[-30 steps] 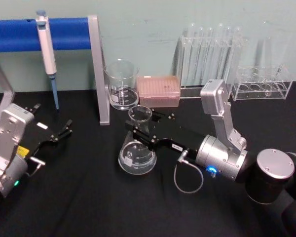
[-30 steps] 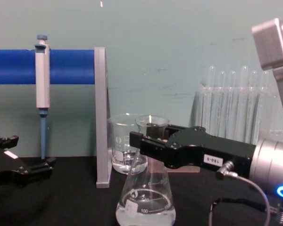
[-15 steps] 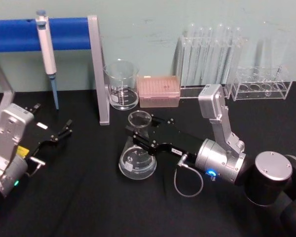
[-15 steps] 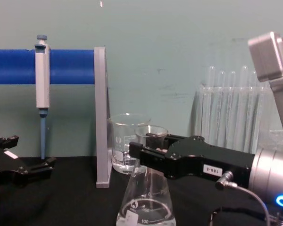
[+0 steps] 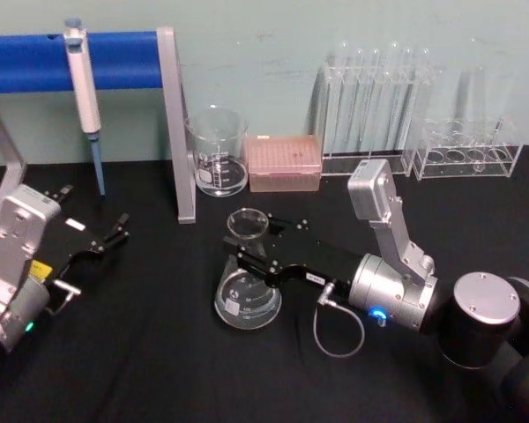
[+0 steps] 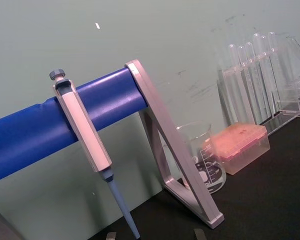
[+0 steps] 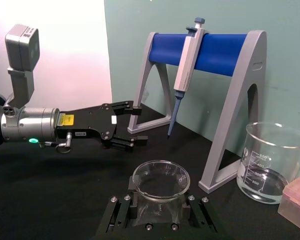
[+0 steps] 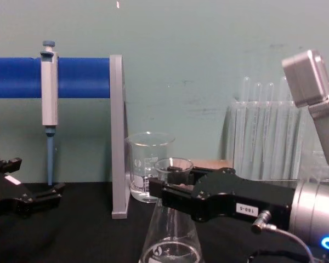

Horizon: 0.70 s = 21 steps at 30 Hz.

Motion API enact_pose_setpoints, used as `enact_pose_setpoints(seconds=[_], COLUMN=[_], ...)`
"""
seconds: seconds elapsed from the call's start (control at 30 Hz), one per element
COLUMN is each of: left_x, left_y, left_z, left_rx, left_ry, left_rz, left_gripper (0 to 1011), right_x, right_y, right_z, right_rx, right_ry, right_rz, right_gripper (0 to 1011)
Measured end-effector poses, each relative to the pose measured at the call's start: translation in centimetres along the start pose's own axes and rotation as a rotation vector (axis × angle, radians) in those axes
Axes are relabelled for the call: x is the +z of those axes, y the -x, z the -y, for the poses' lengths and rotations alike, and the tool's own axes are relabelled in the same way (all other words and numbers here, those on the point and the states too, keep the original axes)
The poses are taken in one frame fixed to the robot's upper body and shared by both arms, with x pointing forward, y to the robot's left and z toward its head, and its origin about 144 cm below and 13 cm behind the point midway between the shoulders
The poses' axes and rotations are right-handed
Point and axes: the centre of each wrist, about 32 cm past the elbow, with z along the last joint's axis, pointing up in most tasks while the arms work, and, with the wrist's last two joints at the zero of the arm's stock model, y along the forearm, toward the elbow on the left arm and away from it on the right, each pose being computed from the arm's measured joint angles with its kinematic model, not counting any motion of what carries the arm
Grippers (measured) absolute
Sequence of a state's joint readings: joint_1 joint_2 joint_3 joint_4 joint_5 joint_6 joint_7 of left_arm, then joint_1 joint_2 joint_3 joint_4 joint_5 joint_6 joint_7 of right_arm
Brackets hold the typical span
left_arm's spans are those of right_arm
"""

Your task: Grasp the erlenmeyer flask with one hand, shake it three times, then place it back.

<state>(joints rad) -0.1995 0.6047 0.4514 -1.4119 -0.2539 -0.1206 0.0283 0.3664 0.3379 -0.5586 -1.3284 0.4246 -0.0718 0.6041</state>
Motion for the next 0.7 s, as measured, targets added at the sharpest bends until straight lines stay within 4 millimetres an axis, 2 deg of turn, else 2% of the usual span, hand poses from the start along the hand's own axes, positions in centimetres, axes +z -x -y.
enact_pose_setpoints(seconds=[0.7], left_x=[0.0], left_y=[0.0], left_z=[0.0], left_rx=[0.0], left_ry=[0.0], left_rz=[0.0], left_gripper=[1001], right_x=[-0.72], right_y=[-0.07], right_z=[-0.1], right_rx=[0.014], right_ry=[0.029], right_rz=[0.0], right_gripper=[450])
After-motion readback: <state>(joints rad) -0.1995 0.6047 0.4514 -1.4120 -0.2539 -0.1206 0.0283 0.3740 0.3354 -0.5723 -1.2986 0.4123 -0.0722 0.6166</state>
